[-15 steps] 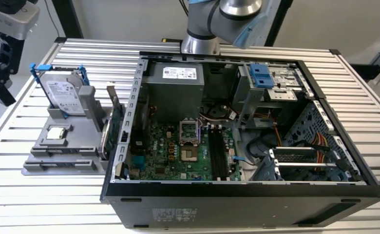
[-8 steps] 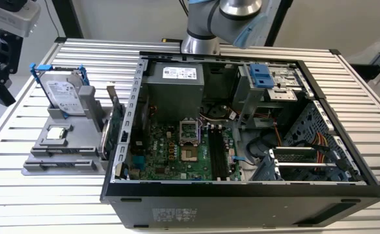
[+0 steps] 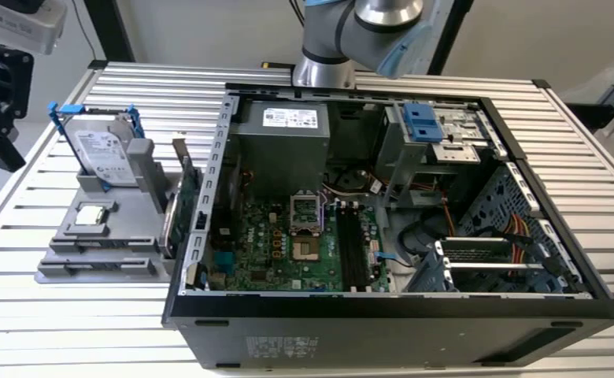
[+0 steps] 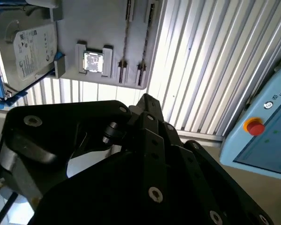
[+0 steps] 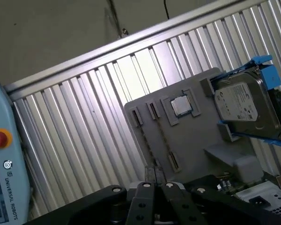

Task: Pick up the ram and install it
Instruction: 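Pick up the ram and move it above insertion slot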

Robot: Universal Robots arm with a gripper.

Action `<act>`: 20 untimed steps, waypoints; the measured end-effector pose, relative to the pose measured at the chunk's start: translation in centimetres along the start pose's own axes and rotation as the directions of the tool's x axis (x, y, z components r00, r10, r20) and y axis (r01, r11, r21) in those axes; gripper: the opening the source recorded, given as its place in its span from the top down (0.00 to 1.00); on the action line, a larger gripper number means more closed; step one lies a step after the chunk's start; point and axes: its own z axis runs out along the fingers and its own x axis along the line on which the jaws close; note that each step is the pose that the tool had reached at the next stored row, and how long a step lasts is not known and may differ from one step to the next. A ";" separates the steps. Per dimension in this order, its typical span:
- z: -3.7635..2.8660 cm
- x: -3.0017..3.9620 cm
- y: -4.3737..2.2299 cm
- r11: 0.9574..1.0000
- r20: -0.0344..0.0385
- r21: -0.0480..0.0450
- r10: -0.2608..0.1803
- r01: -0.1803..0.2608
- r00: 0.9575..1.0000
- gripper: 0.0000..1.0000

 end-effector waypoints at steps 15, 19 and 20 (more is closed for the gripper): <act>-0.01 0.00 0.00 0.993 -0.004 0.003 -0.120 0.120 0.993 1.00; -0.01 0.00 0.00 0.990 -0.005 0.003 -0.142 0.142 0.990 1.00; -0.01 0.00 0.00 0.989 -0.005 0.003 -0.148 0.148 0.989 1.00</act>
